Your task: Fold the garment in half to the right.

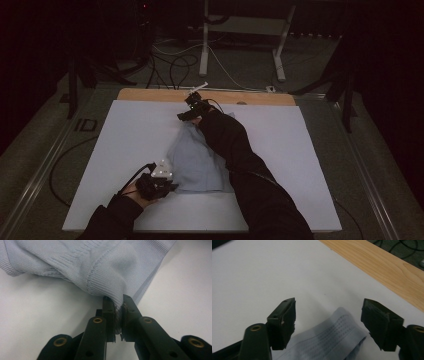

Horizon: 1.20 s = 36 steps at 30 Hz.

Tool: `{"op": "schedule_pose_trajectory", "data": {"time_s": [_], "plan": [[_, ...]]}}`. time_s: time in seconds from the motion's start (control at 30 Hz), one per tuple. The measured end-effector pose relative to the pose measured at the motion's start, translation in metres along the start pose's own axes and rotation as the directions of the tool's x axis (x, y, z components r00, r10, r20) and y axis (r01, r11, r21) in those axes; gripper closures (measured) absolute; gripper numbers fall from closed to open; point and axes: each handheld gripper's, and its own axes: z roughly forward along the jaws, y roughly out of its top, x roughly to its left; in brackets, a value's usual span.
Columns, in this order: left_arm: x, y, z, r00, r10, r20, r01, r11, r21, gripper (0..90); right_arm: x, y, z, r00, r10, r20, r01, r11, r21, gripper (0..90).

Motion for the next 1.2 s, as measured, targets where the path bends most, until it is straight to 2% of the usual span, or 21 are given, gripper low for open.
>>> {"op": "schedule_pose_trajectory", "data": {"time_s": [0.13,0.37,0.43,0.57,0.73,0.83,0.9,0.97,1.2], "plan": [[0.0,0.0,-0.001,1.0,0.002,0.003,-0.002,1.0,-0.003,84.6,0.003,0.003,0.012,0.9983,-0.016,0.056,0.013,0.999,0.053,35.1],[-0.002,0.001,-0.001,1.0,0.007,0.007,-0.007,0.9999,-0.009,84.6,0.002,0.001,0.03,0.9937,-0.024,0.109,0.012,0.994,0.11,44.3],[-0.002,0.001,-0.001,0.9999,0.009,0.007,-0.009,0.9999,-0.01,84.6,0.001,0.0,0.033,0.9934,-0.035,0.109,0.021,0.992,0.126,46.7],[-0.002,0.001,-0.002,0.9999,0.01,0.005,-0.01,0.9999,-0.014,84.6,0.001,-0.002,0.037,0.9925,-0.046,0.113,0.029,0.988,0.15,57.5],[-0.002,0.002,-0.002,0.9999,0.015,0.004,-0.015,0.9997,-0.019,84.6,0.003,-0.003,0.039,0.9857,-0.118,0.12,0.095,0.979,0.18,74.5],[-0.002,0.002,-0.002,0.9999,0.015,0.006,-0.014,0.9997,-0.019,84.6,0.003,-0.001,0.036,0.9838,-0.134,0.119,0.111,0.977,0.181,85.6],[-0.002,0.002,-0.003,0.9998,0.015,0.01,-0.015,0.9996,-0.026,84.7,0.003,0.0,0.034,0.9859,-0.128,0.108,0.108,0.979,0.172,86.6],[-0.002,0.002,-0.002,0.9997,0.02,0.011,-0.02,0.9995,-0.024,84.7,0.004,0.001,0.031,0.9841,-0.145,0.102,0.126,0.976,0.177,86.9],[-0.002,0.004,-0.003,0.9996,0.026,0.012,-0.026,0.9992,-0.032,85.1,0.006,0.005,0.024,0.9821,-0.168,0.085,0.153,0.975,0.16,87.2]]}}
